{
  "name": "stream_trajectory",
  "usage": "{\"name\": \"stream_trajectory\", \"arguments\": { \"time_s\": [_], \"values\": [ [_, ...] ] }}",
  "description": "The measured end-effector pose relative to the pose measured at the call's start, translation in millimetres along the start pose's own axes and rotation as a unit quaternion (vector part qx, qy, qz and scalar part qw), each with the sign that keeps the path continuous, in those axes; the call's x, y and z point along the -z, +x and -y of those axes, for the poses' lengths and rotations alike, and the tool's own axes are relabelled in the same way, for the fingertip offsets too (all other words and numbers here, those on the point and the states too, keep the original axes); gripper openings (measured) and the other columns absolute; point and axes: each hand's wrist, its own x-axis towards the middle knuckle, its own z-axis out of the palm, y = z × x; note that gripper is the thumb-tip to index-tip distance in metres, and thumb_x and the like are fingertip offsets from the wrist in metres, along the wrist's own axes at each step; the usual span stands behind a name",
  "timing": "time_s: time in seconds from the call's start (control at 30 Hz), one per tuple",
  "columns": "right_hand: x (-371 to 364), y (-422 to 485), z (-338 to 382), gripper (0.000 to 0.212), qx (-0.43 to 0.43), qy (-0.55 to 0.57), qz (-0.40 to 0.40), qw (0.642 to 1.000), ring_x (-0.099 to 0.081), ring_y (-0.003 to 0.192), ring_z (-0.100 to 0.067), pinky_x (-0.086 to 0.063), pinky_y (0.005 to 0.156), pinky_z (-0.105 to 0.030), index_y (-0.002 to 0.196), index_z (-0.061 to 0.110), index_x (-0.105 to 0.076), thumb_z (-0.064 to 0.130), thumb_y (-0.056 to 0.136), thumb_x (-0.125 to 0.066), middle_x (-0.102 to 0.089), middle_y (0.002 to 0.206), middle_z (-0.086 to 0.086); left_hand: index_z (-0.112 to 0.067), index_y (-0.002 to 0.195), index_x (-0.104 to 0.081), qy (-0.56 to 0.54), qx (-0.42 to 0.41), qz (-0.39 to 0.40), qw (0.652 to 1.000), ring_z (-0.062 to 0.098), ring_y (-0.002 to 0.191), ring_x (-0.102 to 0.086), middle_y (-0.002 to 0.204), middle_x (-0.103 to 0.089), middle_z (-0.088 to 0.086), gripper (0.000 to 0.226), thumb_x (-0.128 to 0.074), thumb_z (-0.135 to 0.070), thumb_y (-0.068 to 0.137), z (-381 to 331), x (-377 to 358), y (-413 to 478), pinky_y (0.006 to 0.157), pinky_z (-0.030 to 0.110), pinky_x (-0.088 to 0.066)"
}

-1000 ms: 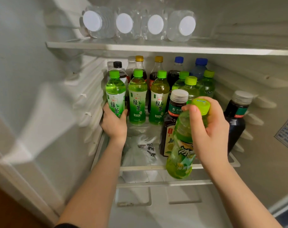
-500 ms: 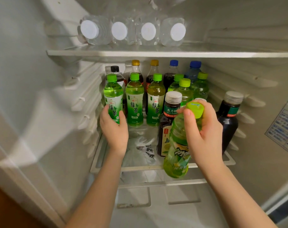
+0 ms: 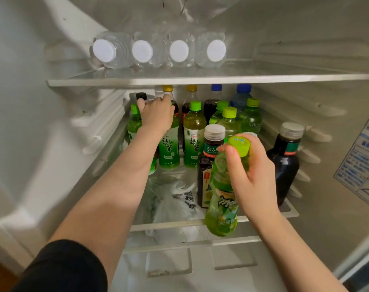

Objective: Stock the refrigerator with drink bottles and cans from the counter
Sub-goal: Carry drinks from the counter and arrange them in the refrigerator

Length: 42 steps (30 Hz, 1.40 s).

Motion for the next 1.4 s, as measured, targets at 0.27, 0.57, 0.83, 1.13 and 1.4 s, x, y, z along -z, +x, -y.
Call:
{"name": "stream_trajectory", "arguments": {
  "time_s": [0.27,0.57,0.83,1.13,1.4],
  "values": [
    [0,2,-2,0.036,-0.003,0.01,0.004,1.0,-0.06,0.088,-0.002,-0.048,0.074,-0.018,0.103,0.017,-0.06,0.047,0.09,-0.044,-0.062,0.092,0.017,-0.016,0.124,-0.054,0.007,-0.056,0.03,0.998,0.032,0.095,-0.058,0.104,-0.066,0.012,0.036,-0.034,-0.037,0.102,16,4,5,0.093,0.04,-0.024],
    [-2,1,0,0.037,0.008,0.015,0.007,1.0,-0.06,0.087,-0.004,-0.047,0.073,-0.018,0.102,0.015,-0.06,0.046,0.09,-0.043,-0.061,0.091,0.016,-0.019,0.131,-0.051,-0.039,-0.065,0.047,0.996,0.032,0.106,-0.058,0.116,-0.065,0.013,0.038,-0.037,-0.037,0.101,20,3,7,0.099,0.042,-0.029],
    [-2,-1,1,0.036,0.01,0.023,0.008,1.0,-0.06,0.087,-0.004,-0.047,0.074,-0.017,0.1,0.017,-0.061,0.046,0.09,-0.042,-0.061,0.091,0.017,-0.016,0.133,-0.05,-0.03,-0.063,0.056,0.996,0.033,0.109,-0.057,0.118,-0.065,0.014,0.04,-0.037,-0.037,0.101,20,5,7,0.099,0.042,-0.032],
    [-1,-2,3,0.036,0.009,0.02,0.009,1.0,-0.059,0.084,-0.001,-0.044,0.071,-0.011,0.101,0.019,-0.062,0.046,0.09,-0.042,-0.06,0.091,0.02,-0.013,0.131,-0.051,-0.007,-0.051,0.054,0.997,0.035,0.106,-0.057,0.114,-0.065,0.015,0.042,-0.037,-0.038,0.101,14,5,7,0.094,0.041,-0.035],
    [-1,-4,3,0.035,0.014,0.022,0.004,1.0,-0.059,0.084,-0.001,-0.044,0.071,-0.011,0.1,0.018,-0.062,0.046,0.09,-0.043,-0.06,0.09,0.019,-0.014,0.136,-0.049,-0.039,-0.066,0.086,0.993,0.035,0.115,-0.054,0.125,-0.061,0.017,0.042,-0.039,-0.035,0.101,19,12,8,0.097,0.043,-0.037]
  ]
}}
